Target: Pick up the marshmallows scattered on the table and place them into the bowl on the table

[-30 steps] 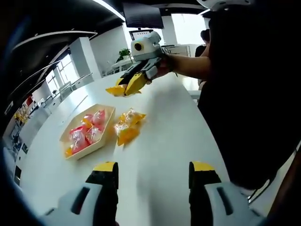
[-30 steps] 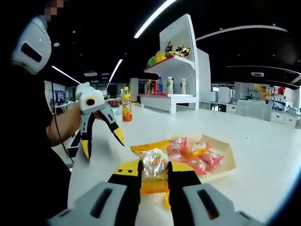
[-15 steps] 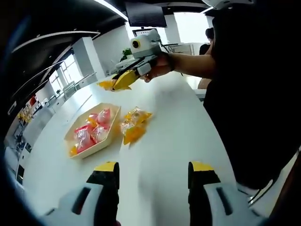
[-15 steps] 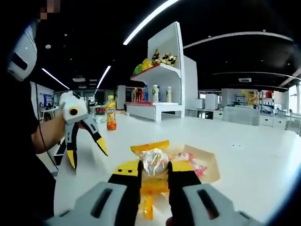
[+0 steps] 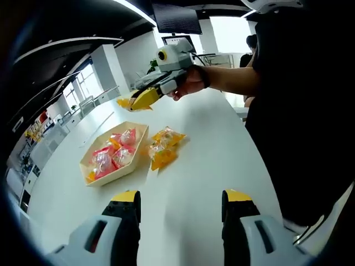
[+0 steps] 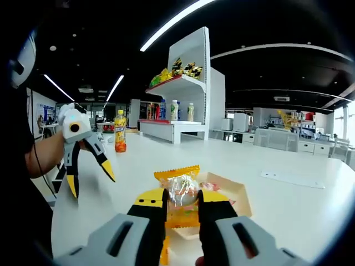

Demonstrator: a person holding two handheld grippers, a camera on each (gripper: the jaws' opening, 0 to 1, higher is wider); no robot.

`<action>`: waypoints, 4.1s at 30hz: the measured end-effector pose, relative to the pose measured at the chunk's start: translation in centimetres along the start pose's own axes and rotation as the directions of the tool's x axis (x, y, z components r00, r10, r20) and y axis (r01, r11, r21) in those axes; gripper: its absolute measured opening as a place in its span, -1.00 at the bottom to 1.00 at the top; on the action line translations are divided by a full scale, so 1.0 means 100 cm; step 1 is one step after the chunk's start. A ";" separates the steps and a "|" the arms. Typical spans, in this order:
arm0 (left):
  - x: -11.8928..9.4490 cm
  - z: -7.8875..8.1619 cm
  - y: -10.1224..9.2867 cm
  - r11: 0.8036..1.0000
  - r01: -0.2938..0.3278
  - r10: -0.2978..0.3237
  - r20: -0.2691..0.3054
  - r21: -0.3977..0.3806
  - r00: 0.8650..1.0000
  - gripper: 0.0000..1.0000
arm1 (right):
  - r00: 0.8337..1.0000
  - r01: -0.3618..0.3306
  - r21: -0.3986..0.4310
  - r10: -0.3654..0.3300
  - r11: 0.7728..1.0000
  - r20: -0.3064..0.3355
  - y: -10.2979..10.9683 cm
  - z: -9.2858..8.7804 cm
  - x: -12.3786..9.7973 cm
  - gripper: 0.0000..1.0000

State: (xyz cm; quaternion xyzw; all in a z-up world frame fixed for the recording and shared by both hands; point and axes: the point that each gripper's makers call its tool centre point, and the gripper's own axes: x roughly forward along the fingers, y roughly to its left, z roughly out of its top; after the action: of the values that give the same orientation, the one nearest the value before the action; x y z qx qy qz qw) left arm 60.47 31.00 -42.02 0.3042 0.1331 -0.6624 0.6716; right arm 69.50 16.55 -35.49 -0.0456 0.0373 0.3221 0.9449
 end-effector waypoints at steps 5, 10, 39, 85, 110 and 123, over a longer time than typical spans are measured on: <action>-0.001 0.003 0.005 1.000 -0.024 0.024 0.018 -0.008 1.000 0.15 | 1.000 0.009 -0.010 -0.009 1.000 0.007 -0.002 0.001 0.001 -0.57; -0.003 0.015 0.009 0.999 -0.048 0.050 0.073 -0.025 0.996 0.15 | 1.000 0.024 -0.009 -0.024 1.000 0.015 -0.006 0.003 0.003 -0.57; -0.028 0.021 0.071 0.926 -0.318 0.352 0.162 -0.206 0.922 0.16 | 0.984 0.178 -0.098 -0.178 0.979 0.013 -0.033 0.002 0.019 -0.56; -0.029 0.018 0.072 0.895 -0.306 0.379 0.190 -0.324 0.906 0.41 | 0.983 0.149 0.131 -0.161 0.980 0.088 -0.033 0.005 0.033 0.54; -0.025 0.020 0.068 0.891 -0.268 0.362 0.217 -0.365 0.907 0.47 | 0.989 0.075 0.185 -0.096 0.980 0.111 -0.012 0.009 0.017 0.56; -0.029 0.025 0.069 0.889 -0.266 0.372 0.247 -0.374 0.895 0.47 | 0.998 0.037 0.117 -0.043 0.992 0.051 0.005 0.006 0.008 0.59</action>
State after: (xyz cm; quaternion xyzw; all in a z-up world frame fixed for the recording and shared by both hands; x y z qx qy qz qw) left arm 66.32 31.47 -36.76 0.0966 0.0819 -0.5492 0.8260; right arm 69.84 17.50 -34.99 0.0171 0.0297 0.3015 0.9528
